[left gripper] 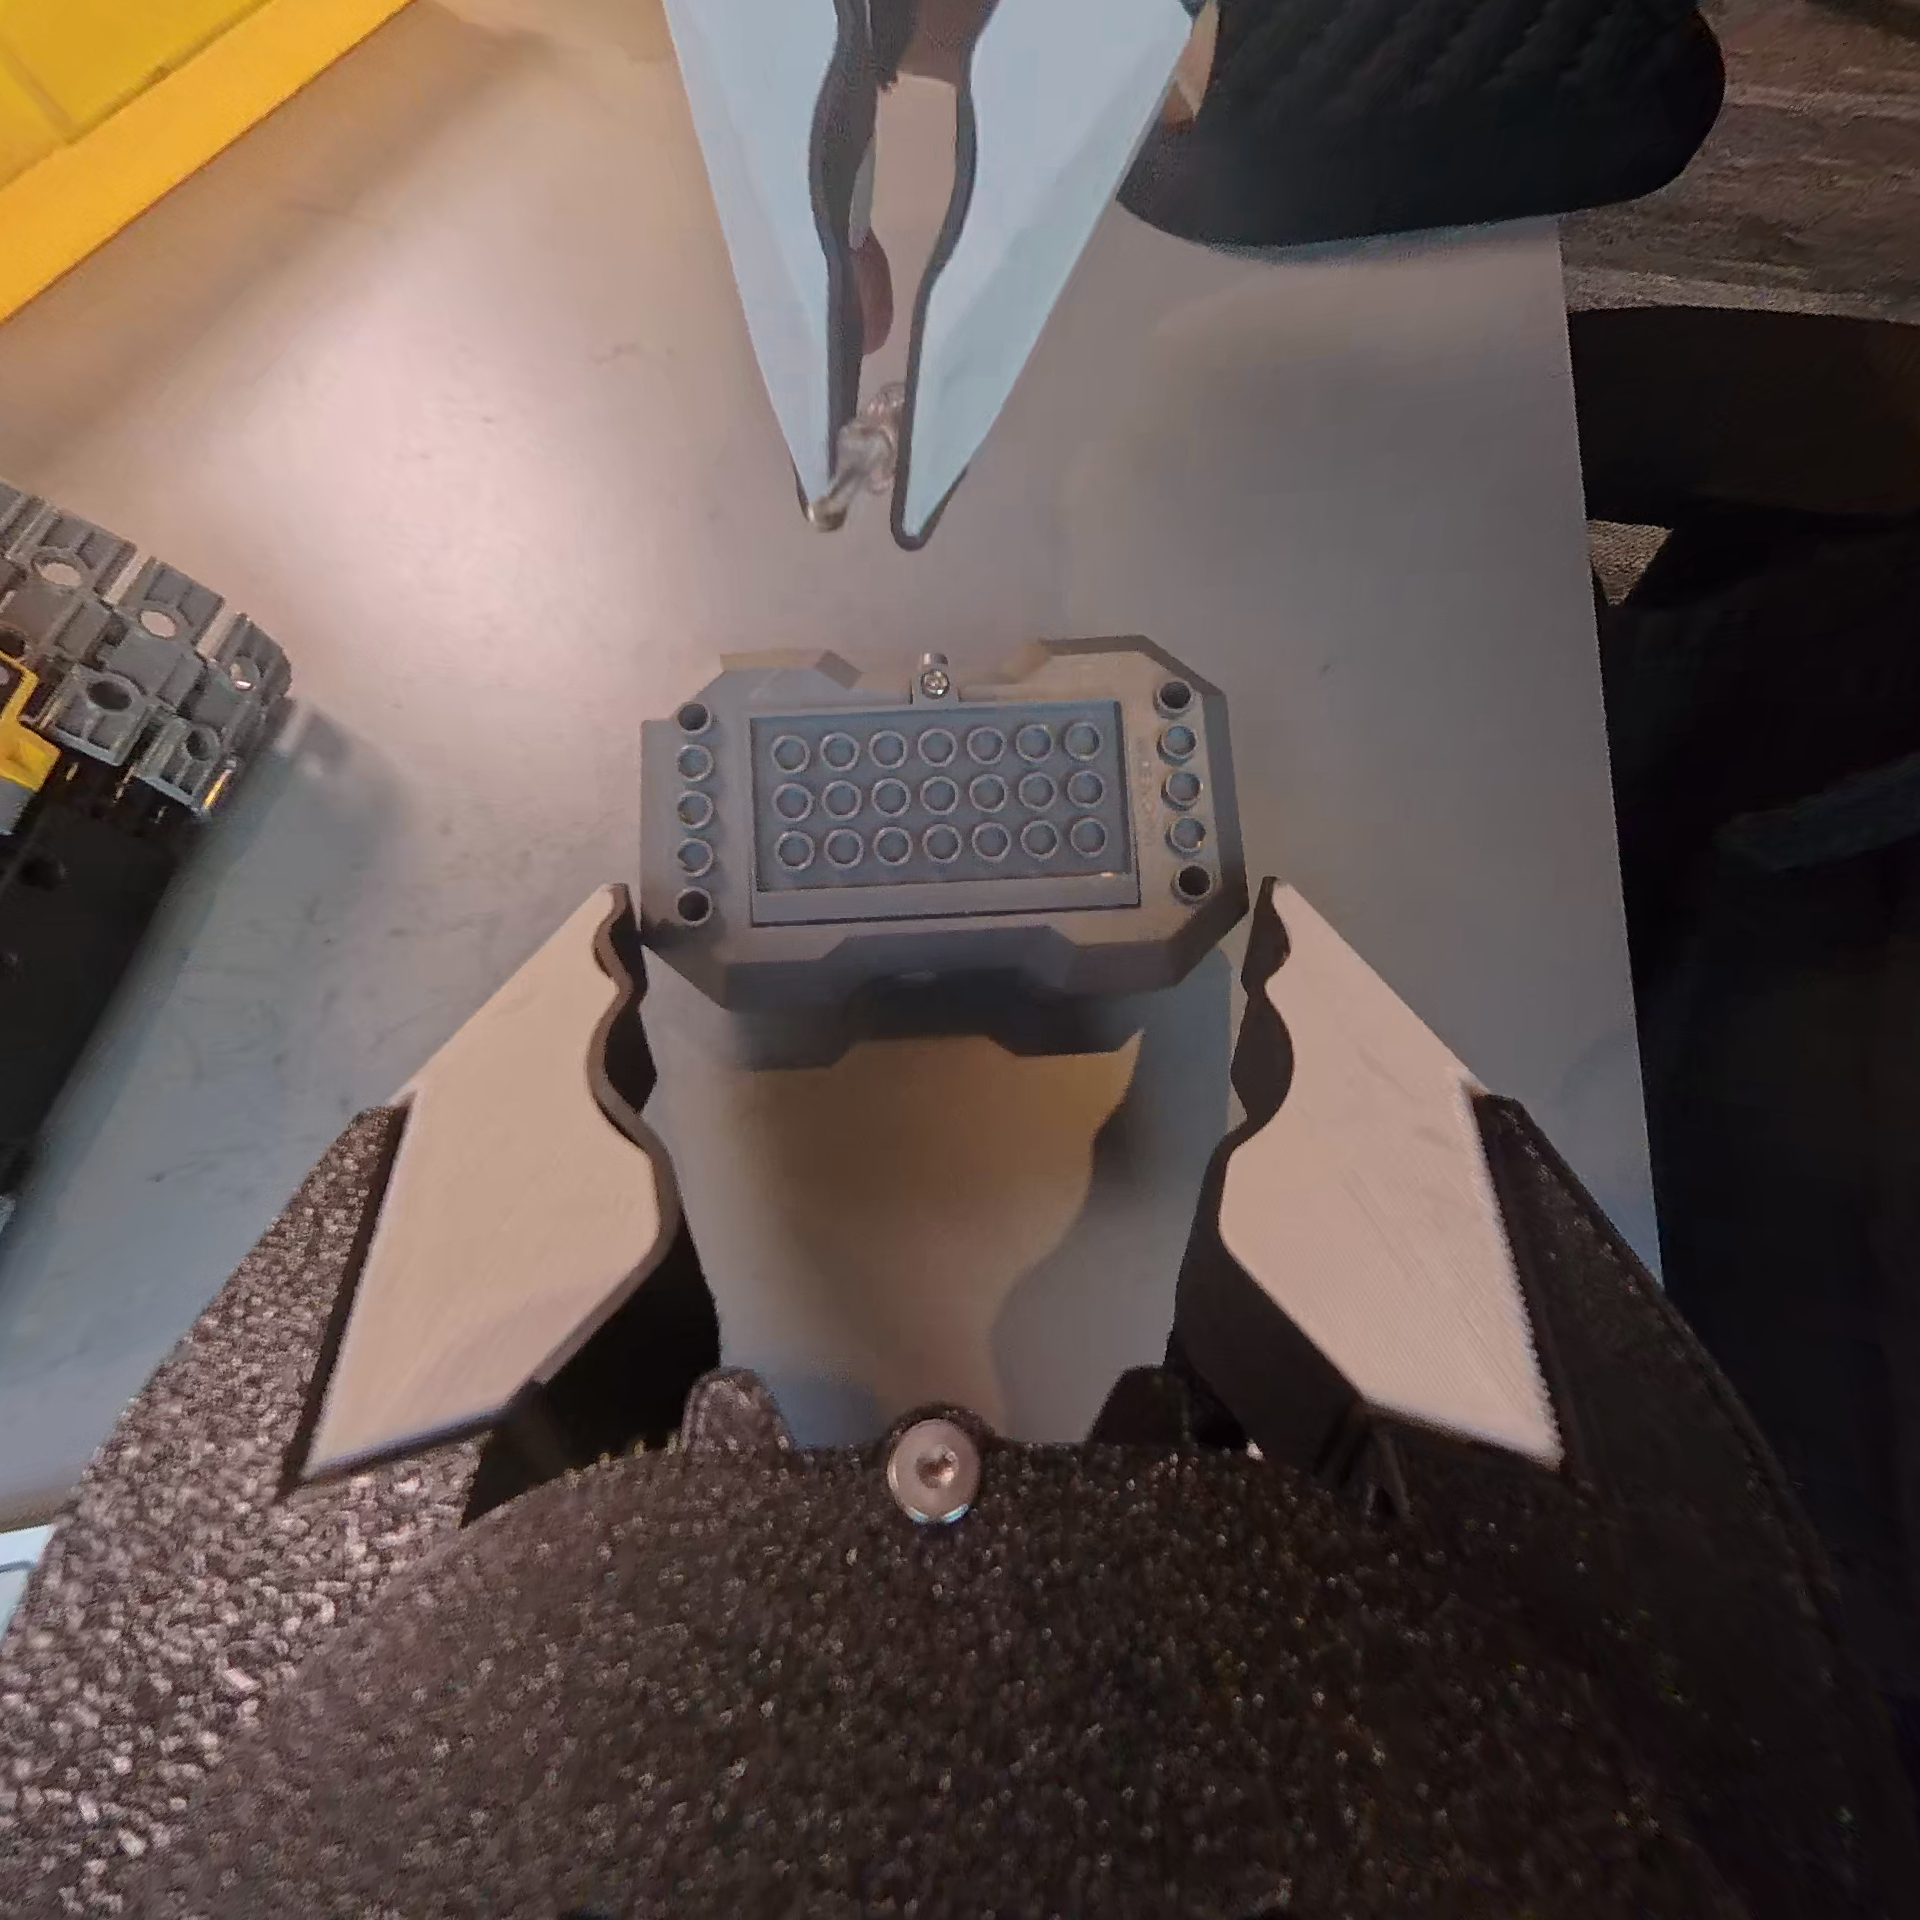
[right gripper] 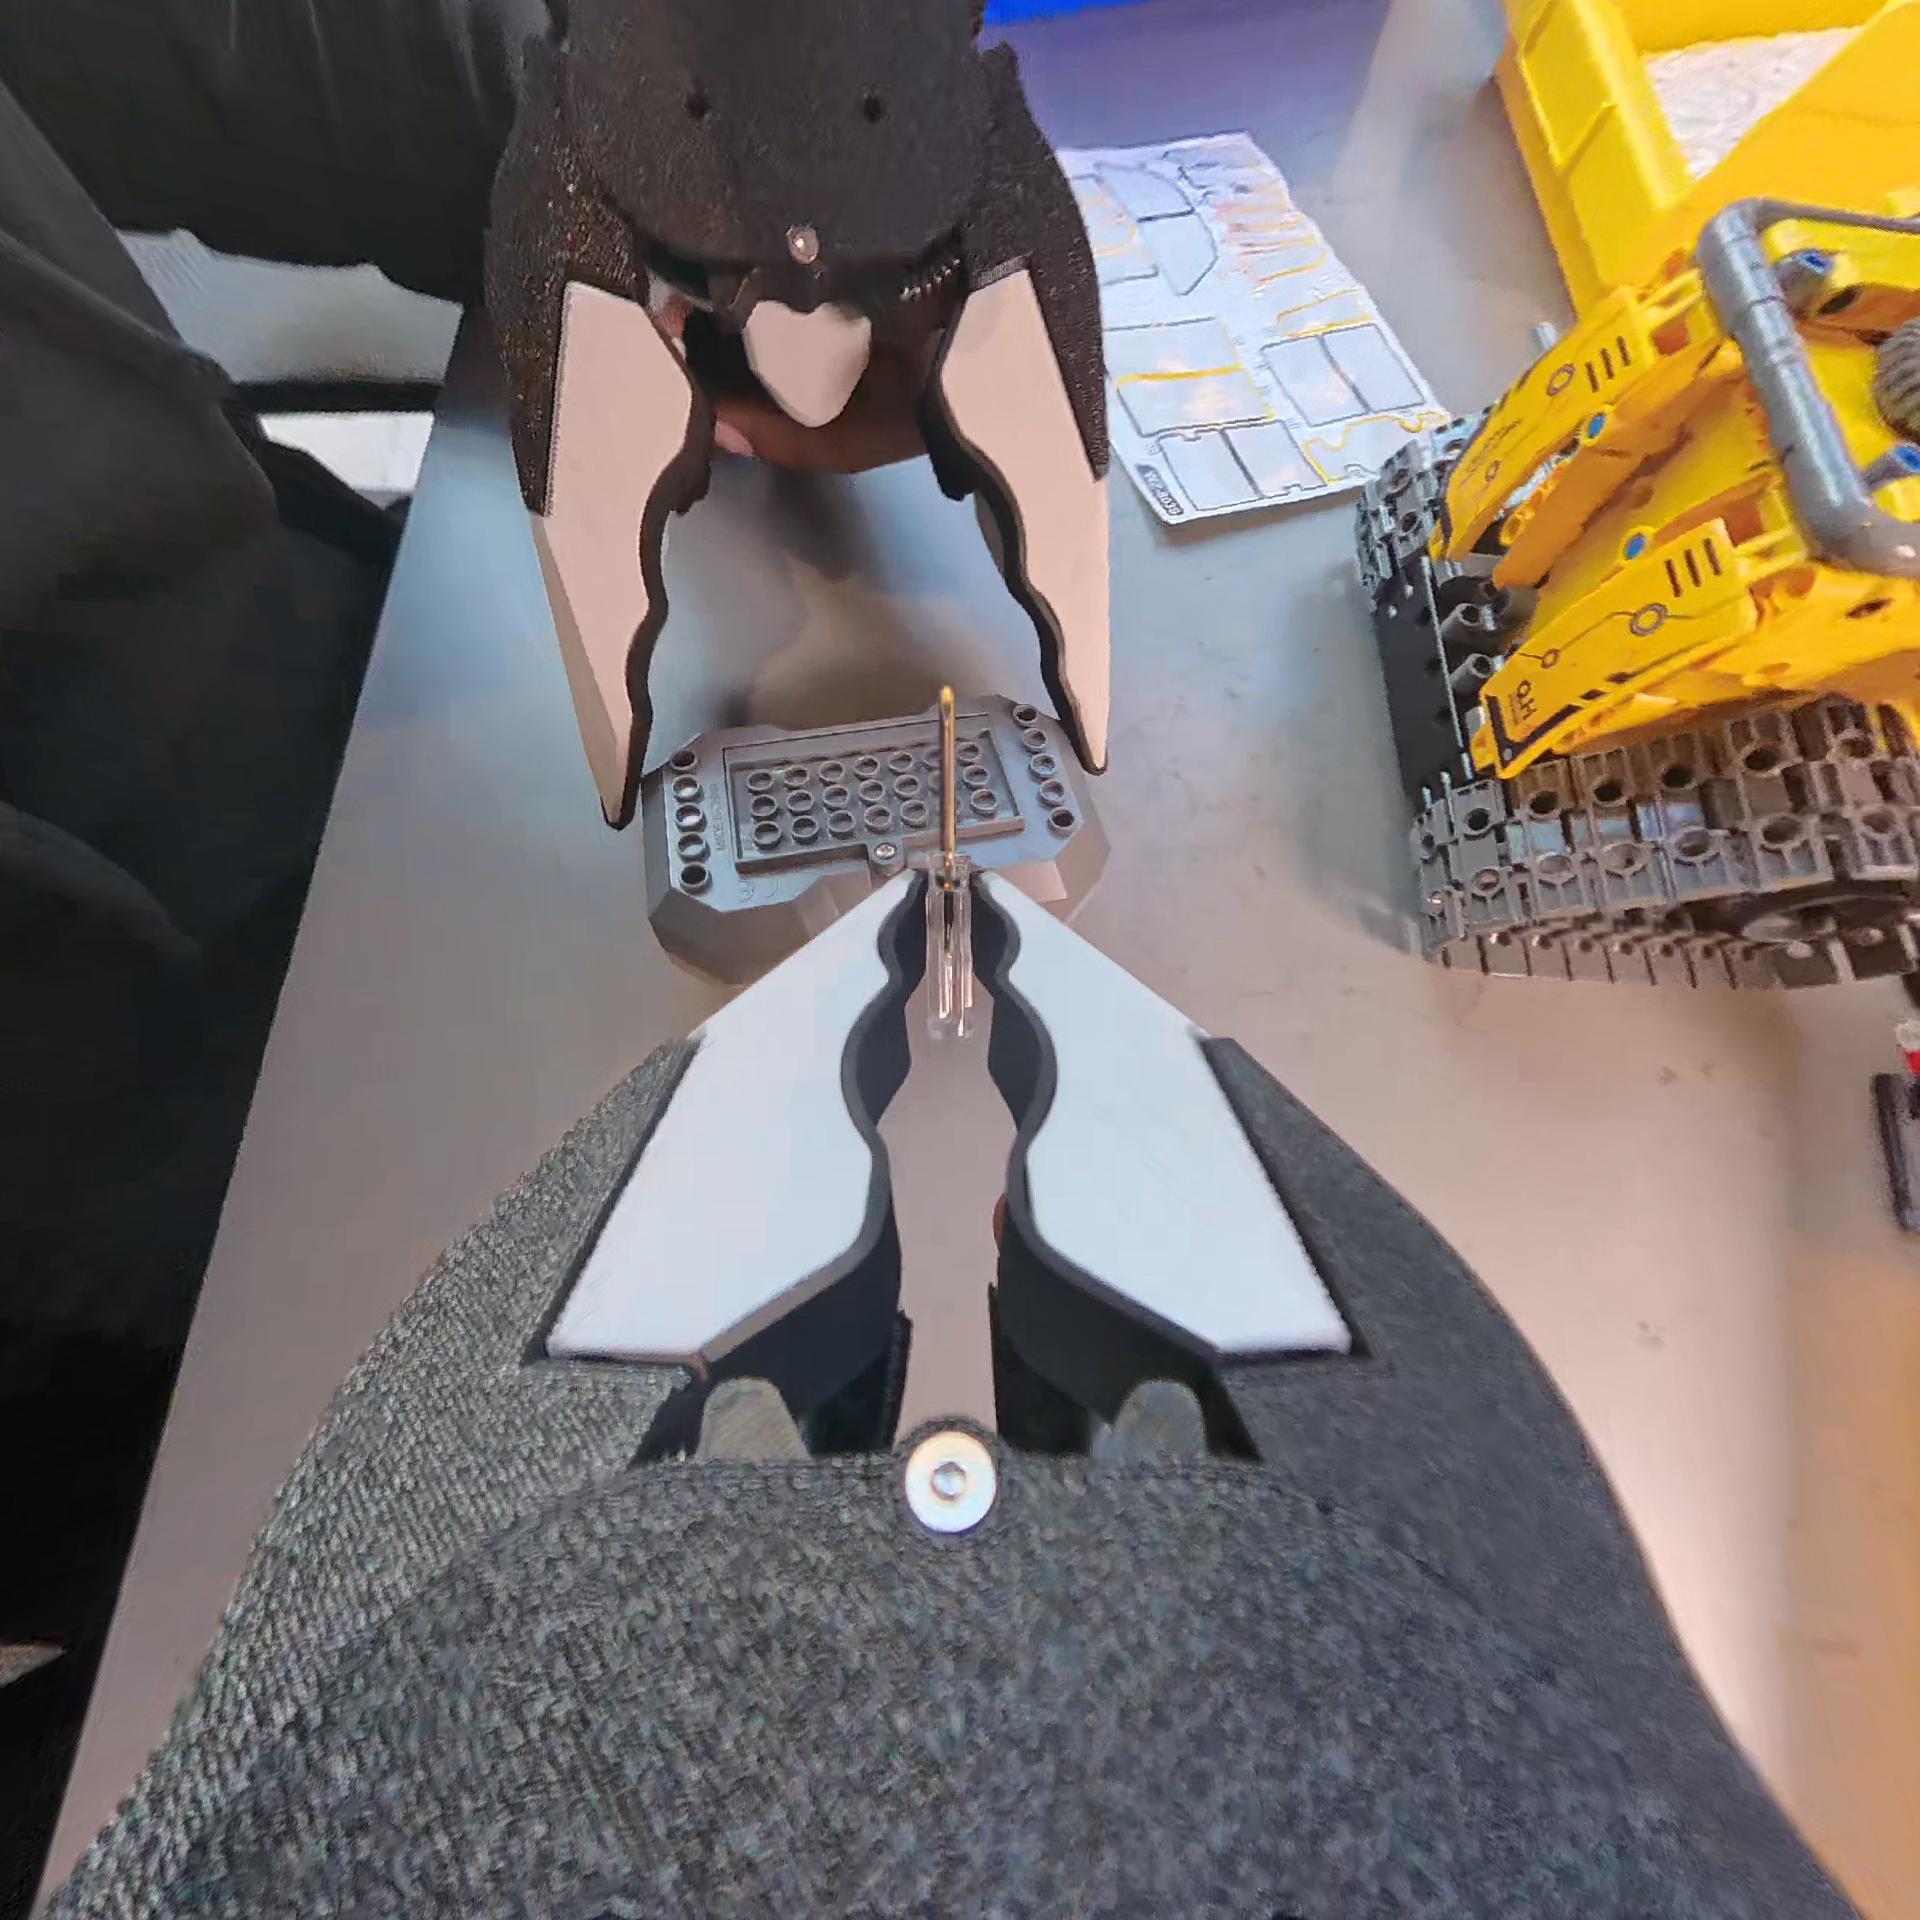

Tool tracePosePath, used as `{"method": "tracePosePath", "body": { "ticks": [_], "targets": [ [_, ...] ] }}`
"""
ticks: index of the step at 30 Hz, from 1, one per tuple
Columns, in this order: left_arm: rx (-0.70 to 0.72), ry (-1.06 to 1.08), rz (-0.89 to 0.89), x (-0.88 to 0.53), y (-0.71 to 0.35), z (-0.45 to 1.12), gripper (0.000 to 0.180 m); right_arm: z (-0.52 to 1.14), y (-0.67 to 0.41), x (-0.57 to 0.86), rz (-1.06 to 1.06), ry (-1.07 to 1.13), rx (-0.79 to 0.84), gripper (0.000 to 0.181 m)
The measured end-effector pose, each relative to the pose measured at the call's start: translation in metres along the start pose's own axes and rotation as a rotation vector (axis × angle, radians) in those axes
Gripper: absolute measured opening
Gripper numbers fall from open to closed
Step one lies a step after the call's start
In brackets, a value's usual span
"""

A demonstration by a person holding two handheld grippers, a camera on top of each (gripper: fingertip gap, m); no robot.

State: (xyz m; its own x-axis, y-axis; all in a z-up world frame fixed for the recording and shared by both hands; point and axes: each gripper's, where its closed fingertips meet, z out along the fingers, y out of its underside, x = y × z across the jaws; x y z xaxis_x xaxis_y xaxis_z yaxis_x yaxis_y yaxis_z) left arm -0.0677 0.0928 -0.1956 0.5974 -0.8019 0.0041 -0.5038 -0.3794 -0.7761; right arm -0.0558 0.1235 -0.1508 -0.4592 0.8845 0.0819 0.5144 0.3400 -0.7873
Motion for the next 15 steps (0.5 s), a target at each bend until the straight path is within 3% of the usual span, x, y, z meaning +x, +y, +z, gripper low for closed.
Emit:
{"method": "tracePosePath", "body": {
  "ticks": [5,9,12,15],
  "targets": [
    [0.061,0.034,-0.004,0.004,-0.012,-0.010,0.113,-0.010,0.008,0.004,0.073,0.045,0.071,0.007],
    [0.066,0.073,0.032,0.000,-0.023,-0.021,0.096,-0.017,0.015,0.010,0.114,0.089,0.119,0.007],
    [0.012,0.199,0.131,0.008,-0.031,-0.024,0.077,-0.024,0.015,0.017,0.130,0.116,0.169,0.007],
    [-0.113,0.342,0.229,0.012,-0.034,-0.018,0.079,-0.028,0.015,0.023,0.149,0.131,0.221,0.007]
  ]
}}
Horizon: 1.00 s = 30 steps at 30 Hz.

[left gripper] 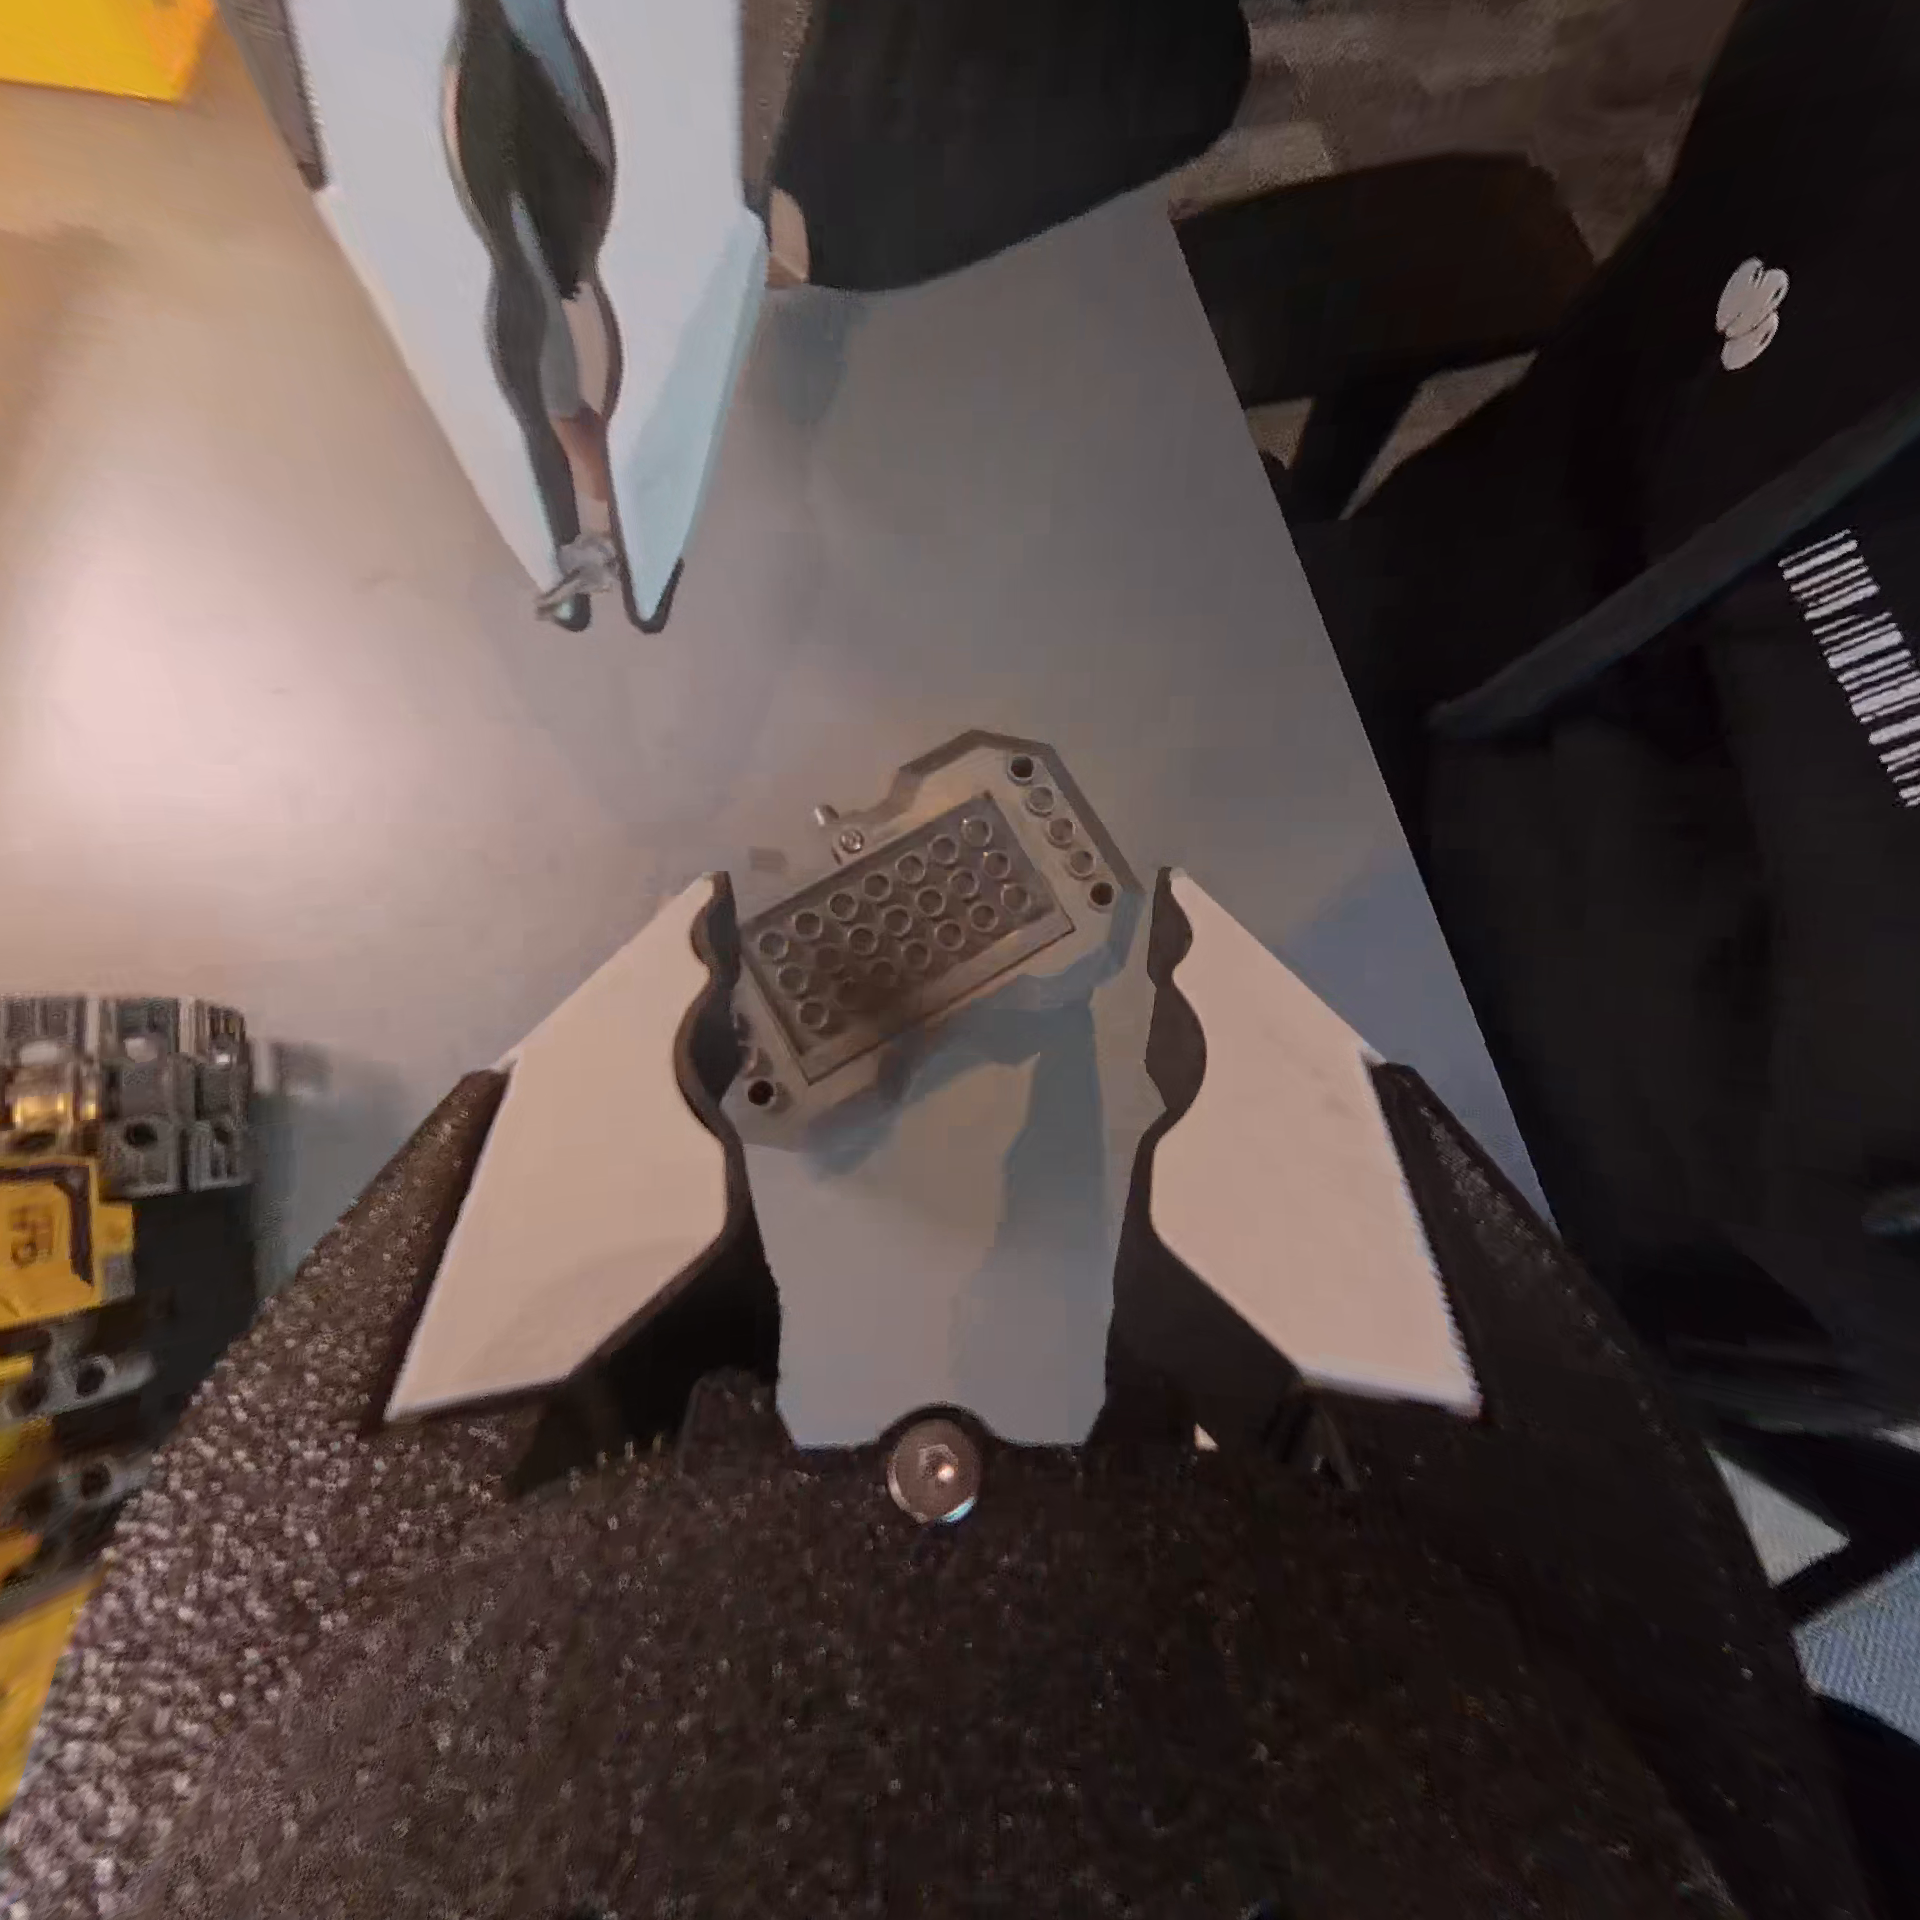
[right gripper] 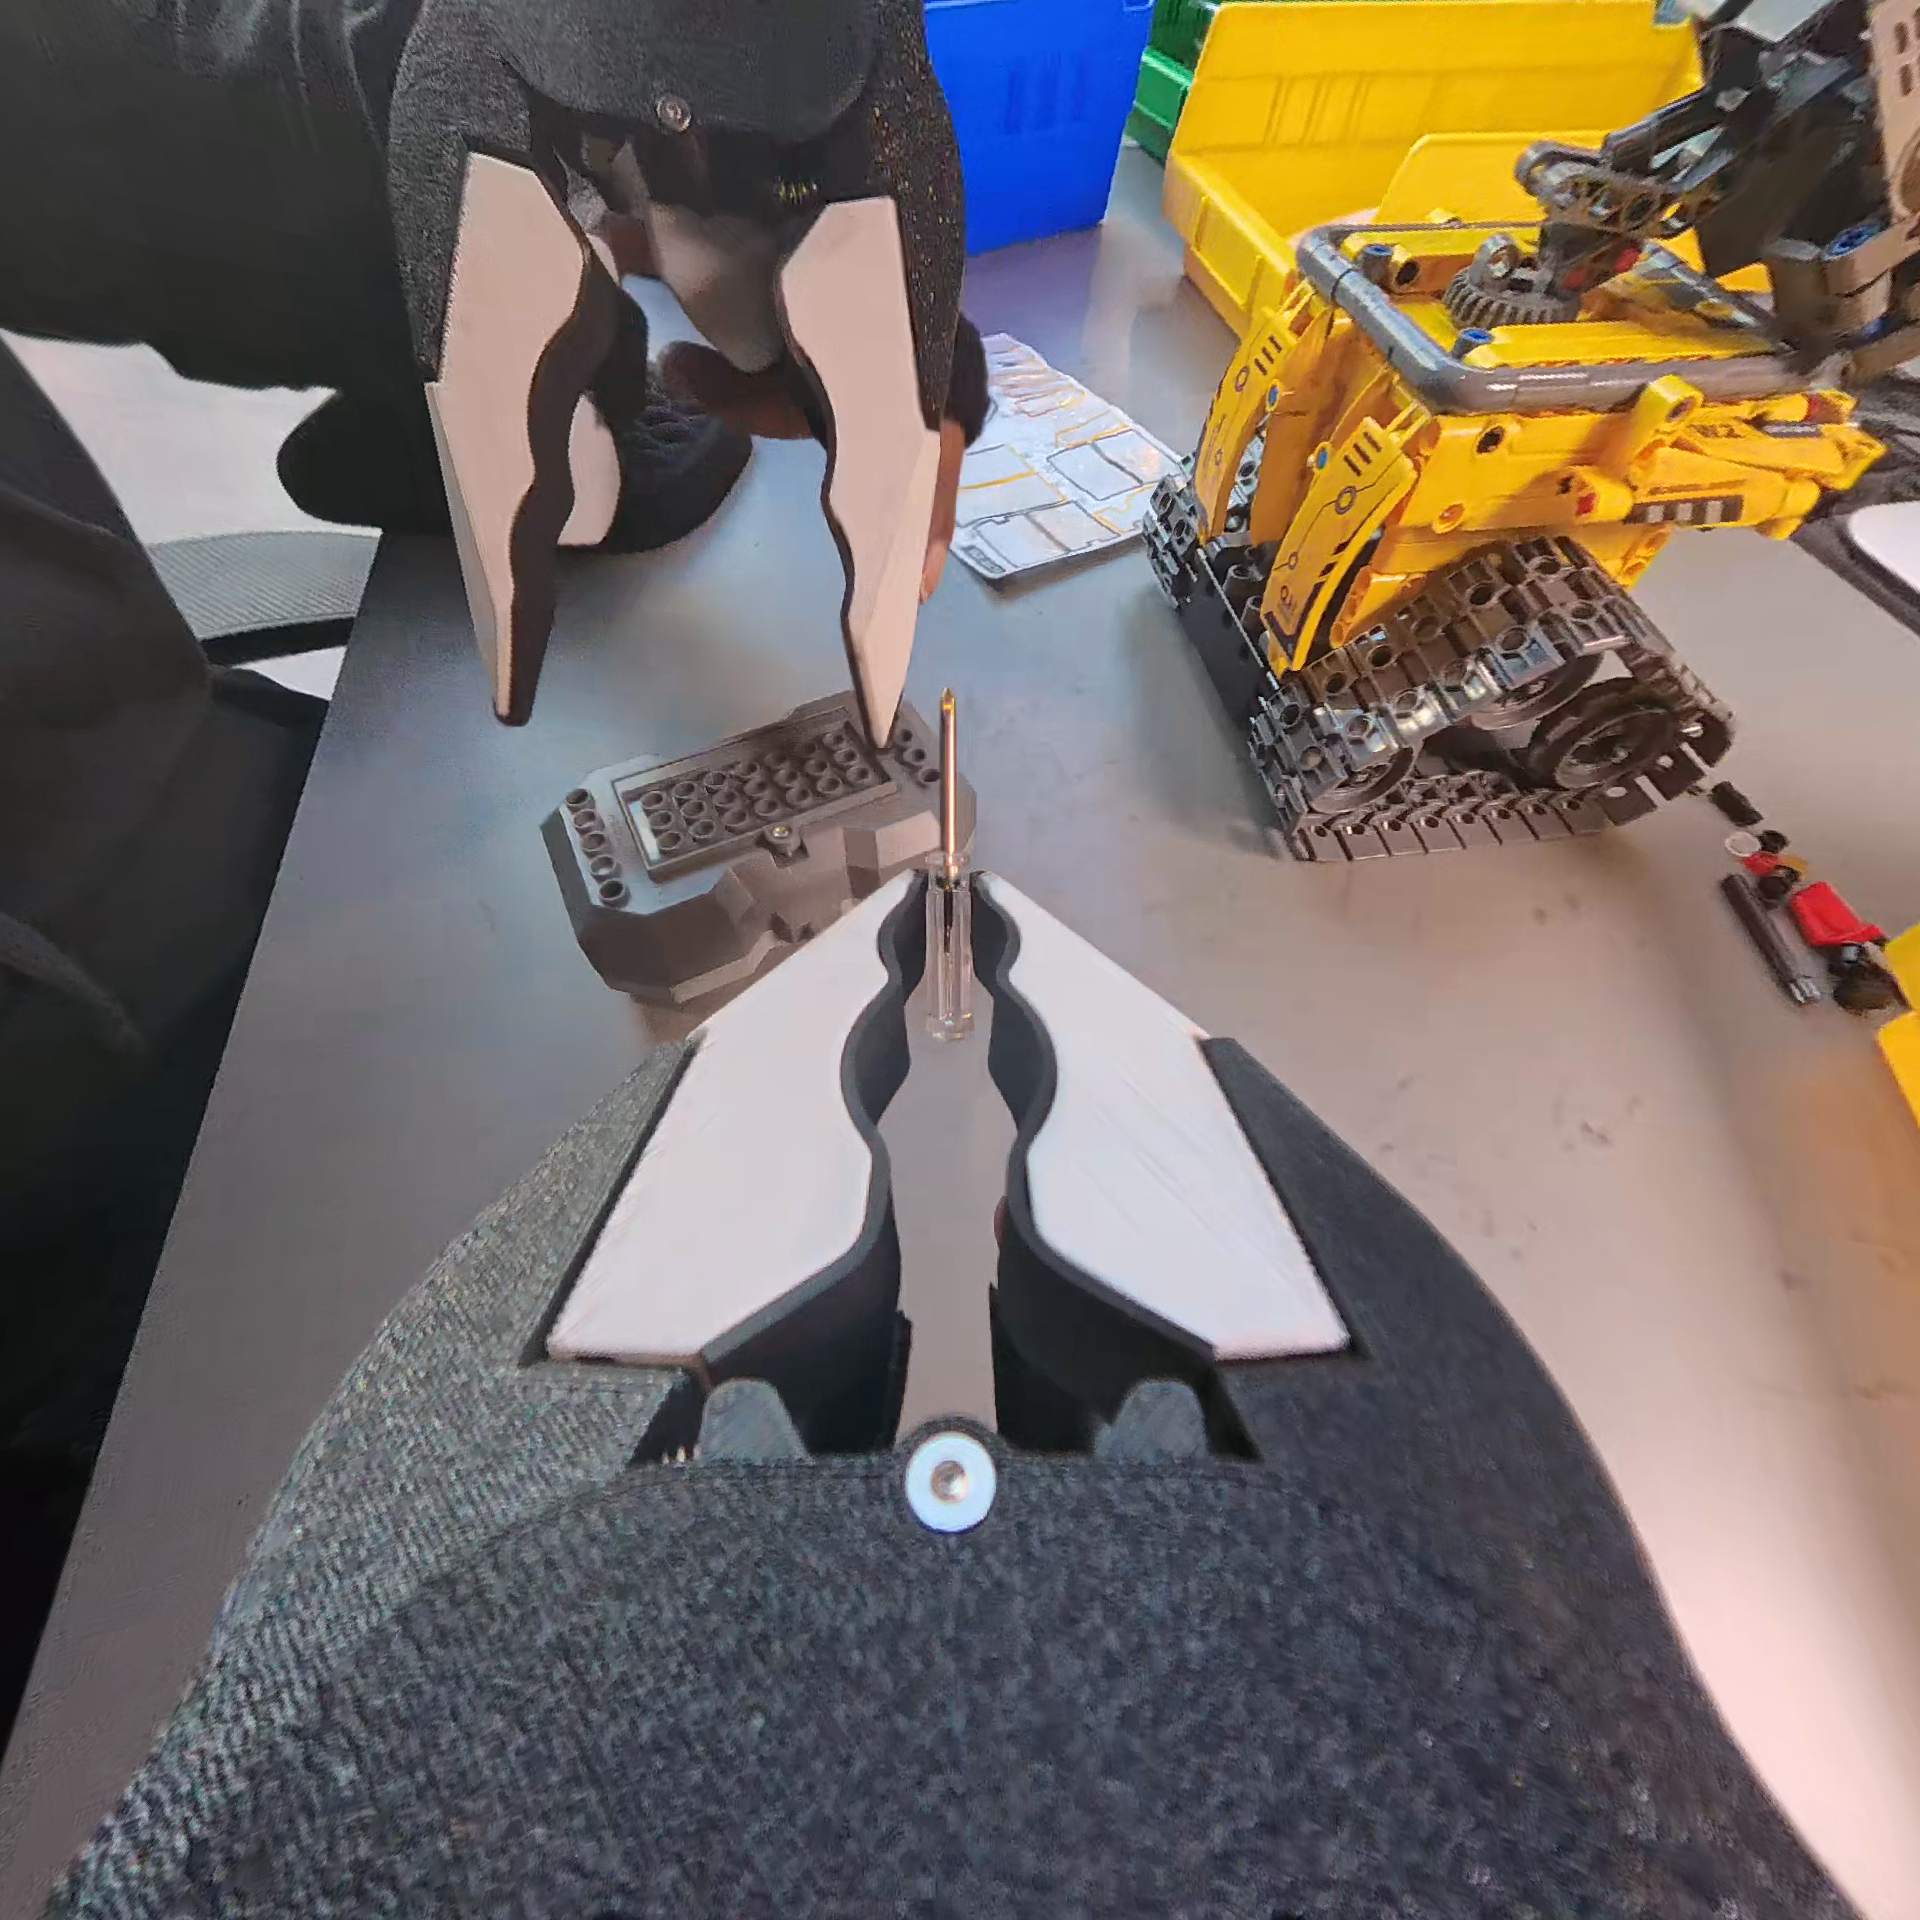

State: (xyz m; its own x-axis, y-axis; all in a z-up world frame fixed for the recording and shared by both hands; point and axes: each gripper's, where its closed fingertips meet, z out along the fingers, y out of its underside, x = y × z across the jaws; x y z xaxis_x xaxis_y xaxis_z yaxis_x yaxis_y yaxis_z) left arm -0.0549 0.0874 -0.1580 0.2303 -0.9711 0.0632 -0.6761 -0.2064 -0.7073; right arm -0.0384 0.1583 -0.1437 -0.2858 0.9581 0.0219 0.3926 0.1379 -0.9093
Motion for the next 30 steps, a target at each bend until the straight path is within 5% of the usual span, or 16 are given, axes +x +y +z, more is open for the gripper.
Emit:
{"method": "tracePosePath", "body": {
  "ticks": [10,21,30],
  "targets": [
    [-0.393,0.237,0.310,-0.003,0.015,0.021,0.082,-0.018,0.004,0.021,0.051,0.057,0.081,0.007],
    [-0.405,0.182,0.423,-0.010,0.010,0.014,0.054,-0.024,0.003,0.021,0.038,0.064,0.082,0.007],
    [-0.410,0.087,0.439,-0.014,0.016,-0.002,0.010,-0.016,0.007,0.011,0.016,0.037,0.046,0.007]
  ]
}}
